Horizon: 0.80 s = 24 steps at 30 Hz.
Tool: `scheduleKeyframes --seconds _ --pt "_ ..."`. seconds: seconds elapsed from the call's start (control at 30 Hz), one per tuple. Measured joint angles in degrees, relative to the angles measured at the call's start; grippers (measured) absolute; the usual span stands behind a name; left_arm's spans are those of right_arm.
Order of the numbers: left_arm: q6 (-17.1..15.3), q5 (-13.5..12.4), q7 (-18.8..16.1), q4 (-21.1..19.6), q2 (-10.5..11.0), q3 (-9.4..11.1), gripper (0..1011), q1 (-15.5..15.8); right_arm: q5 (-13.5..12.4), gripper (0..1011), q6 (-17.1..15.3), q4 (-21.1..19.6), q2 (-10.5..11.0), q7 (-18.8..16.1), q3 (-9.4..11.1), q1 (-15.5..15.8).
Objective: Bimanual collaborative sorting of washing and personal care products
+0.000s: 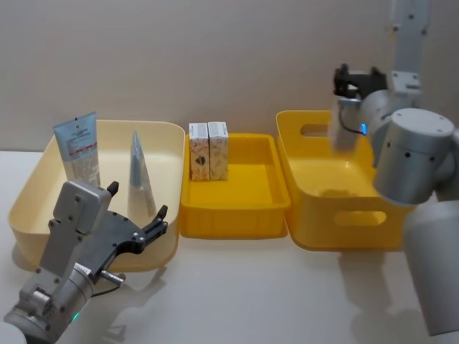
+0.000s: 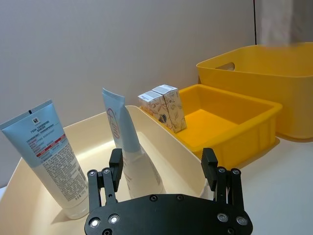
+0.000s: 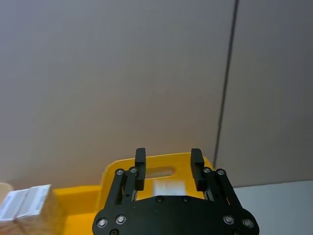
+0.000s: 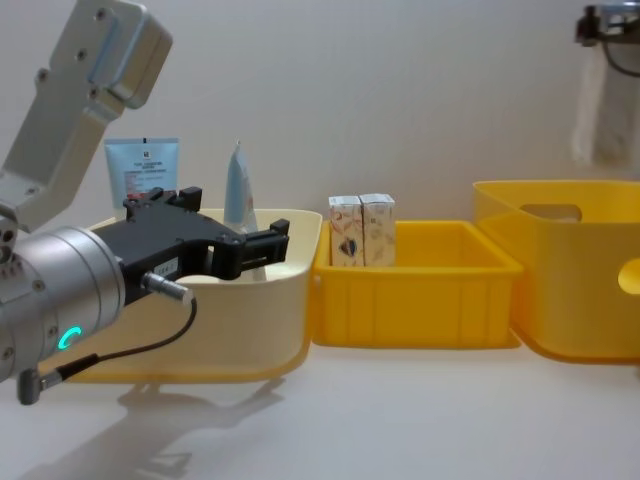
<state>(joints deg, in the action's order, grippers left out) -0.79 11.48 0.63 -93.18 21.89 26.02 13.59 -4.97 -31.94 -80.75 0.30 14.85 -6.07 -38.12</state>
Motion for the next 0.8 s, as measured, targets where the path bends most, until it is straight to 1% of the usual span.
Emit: scheduleKeyframes --seconds 0.03,0.07,0.17,0.23,0.3,0.33,0.4,0.47,0.5,0.53,0.6,0.8 --pt "0.0 0.0 0.0 0.0 0.0 0.0 1000 0.0 0.32 547 0.23 0.27 0.31 0.68 0.6 0.0" --pt "0.0 0.0 0.0 0.0 0.0 0.0 1000 0.0 0.32 565 0.23 0.27 0.31 0.68 0.6 0.0" --pt "0.0 0.0 0.0 0.0 0.0 0.0 1000 0.0 1.17 684 0.82 1.02 0.94 2.24 1.82 -0.15" --pt "0.0 0.0 0.0 0.0 0.0 0.0 1000 0.0 1.6 715 1.16 1.69 1.4 3.02 2.67 -0.3" --pt "0.0 0.0 0.0 0.0 0.0 0.0 999 0.0 1.91 796 1.39 2.07 1.66 3.56 3.09 -0.39" --pt "0.0 0.0 0.0 0.0 0.0 0.0 999 0.0 2.06 816 1.52 2.28 1.8 3.78 3.33 -0.44" --pt "0.0 0.0 0.0 0.0 0.0 0.0 1000 0.0 2.31 889 1.71 2.59 2.02 4.19 3.72 -0.52" --pt "0.0 0.0 0.0 0.0 0.0 0.0 1000 0.0 2.71 919 2.07 3.11 2.38 4.81 4.34 -0.66" --pt "0.0 0.0 0.0 0.0 0.0 0.0 999 0.0 2.71 937 2.07 3.11 2.38 4.81 4.34 -0.66" --pt "0.0 0.0 0.0 0.0 0.0 0.0 1000 0.0 2.88 980 2.19 3.37 2.54 5.09 4.61 -0.71" --pt "0.0 0.0 0.0 0.0 0.0 0.0 1000 0.0 3.11 1001 2.38 3.67 2.74 5.45 4.98 -0.81" --pt "-0.01 -0.1 0.19 0.01 -0.05 -0.01 1000 0.44 3.49 1001 2.65 4.21 3.09 6.09 5.58 -0.96"
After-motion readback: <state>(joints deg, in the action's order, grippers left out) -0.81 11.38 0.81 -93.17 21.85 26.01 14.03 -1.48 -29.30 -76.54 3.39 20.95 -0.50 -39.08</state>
